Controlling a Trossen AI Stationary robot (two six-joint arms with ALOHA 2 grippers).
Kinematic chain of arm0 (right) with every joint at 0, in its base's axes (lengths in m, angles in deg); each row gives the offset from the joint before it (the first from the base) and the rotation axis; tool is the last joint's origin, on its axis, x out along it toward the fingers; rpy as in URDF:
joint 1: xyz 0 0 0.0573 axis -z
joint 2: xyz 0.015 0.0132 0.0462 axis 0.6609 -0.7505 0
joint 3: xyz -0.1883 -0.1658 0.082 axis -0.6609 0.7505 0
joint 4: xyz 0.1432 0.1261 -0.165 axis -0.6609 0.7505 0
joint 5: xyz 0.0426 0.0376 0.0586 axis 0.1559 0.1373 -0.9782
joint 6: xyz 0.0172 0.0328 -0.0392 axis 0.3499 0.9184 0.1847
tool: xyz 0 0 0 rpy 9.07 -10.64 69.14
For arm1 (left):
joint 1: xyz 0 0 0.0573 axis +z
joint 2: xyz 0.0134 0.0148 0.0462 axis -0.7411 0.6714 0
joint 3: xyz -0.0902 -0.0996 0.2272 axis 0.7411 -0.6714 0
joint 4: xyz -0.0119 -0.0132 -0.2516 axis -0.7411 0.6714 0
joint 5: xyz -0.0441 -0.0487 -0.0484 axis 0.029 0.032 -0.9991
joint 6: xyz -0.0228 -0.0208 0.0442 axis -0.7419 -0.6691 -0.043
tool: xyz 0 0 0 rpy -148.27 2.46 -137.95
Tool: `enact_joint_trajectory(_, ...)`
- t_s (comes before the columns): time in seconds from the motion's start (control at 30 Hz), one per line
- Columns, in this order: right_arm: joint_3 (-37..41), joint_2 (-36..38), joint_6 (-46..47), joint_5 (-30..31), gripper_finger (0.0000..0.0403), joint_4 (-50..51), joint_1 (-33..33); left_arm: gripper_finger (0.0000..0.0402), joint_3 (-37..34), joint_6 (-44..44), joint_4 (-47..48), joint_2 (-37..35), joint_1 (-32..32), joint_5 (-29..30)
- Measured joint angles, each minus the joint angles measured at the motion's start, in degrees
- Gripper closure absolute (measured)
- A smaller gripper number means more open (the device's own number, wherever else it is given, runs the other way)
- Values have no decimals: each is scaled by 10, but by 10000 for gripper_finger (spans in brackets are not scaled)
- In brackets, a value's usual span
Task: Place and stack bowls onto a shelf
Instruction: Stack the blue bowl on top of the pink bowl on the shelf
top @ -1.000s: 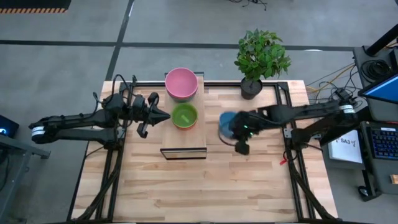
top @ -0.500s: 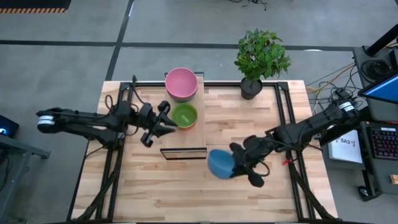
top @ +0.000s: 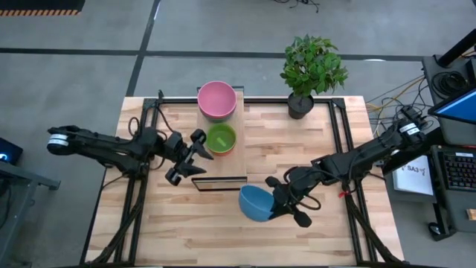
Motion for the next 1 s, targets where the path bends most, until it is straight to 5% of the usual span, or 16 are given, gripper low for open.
enact_joint_trajectory(0.6, -4, -41, -37, -51, 394, -76, 27, 201, 21, 44, 0, 40, -41, 0)
enact_joint_trajectory(1.0, -4, -41, -42, -64, 394, -79, 26, 201, 163, 202, 205, 145, -77, -35)
